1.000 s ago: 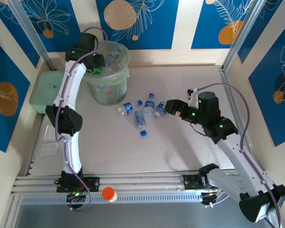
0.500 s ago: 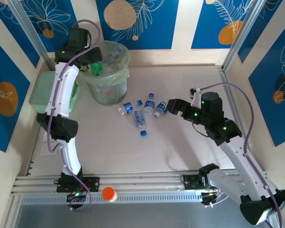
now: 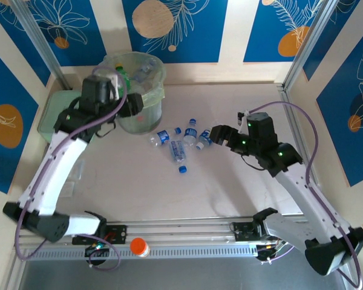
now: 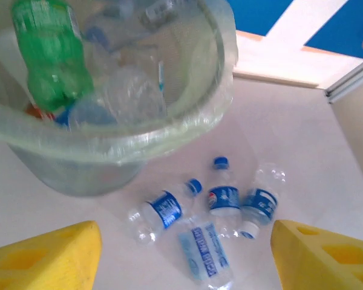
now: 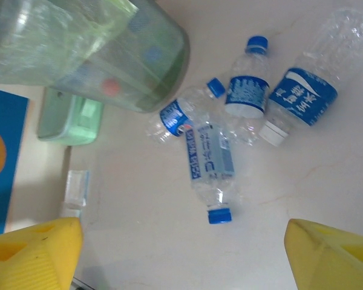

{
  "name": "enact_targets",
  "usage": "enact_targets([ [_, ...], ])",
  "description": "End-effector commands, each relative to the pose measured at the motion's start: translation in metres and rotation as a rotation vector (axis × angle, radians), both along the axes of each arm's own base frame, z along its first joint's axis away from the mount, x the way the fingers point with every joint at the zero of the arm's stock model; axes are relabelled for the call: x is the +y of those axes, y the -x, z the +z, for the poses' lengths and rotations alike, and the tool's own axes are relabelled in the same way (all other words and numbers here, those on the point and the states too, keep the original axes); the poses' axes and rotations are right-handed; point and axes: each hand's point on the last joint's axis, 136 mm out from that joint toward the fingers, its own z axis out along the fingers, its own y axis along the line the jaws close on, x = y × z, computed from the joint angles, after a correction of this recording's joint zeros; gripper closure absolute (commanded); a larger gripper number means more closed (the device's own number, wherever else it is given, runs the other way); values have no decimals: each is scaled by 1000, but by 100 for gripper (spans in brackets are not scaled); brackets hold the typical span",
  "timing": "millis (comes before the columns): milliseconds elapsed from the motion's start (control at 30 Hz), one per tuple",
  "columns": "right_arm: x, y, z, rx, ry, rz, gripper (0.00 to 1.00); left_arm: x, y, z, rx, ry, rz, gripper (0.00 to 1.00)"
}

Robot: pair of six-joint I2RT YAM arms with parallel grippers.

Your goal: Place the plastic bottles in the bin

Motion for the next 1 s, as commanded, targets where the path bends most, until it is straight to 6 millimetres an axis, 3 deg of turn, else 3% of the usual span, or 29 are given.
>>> enact_targets([
  [0,-6,-6,-18,72,63,-54,13,-10,19,-2,-25,150,-43,27],
  [167,-15,-36,-54,201,177,-143,13,6,43,-28,-71,106,-40,27],
  [267,-26,-58,-82,316,256,-226,13,16,48,-41,-123,88,-9,27],
  [433,-38,-99,-125,428,314,-300,11,13,50,-56,-129,67,-15,27],
  [633,-42,-144,-154,465,369,-311,7,1,56,-56,-131,38,-66,26],
  [967,-34,-172,-190,598,255,-373,6,-1,61,-49,-168,0,-74,25],
])
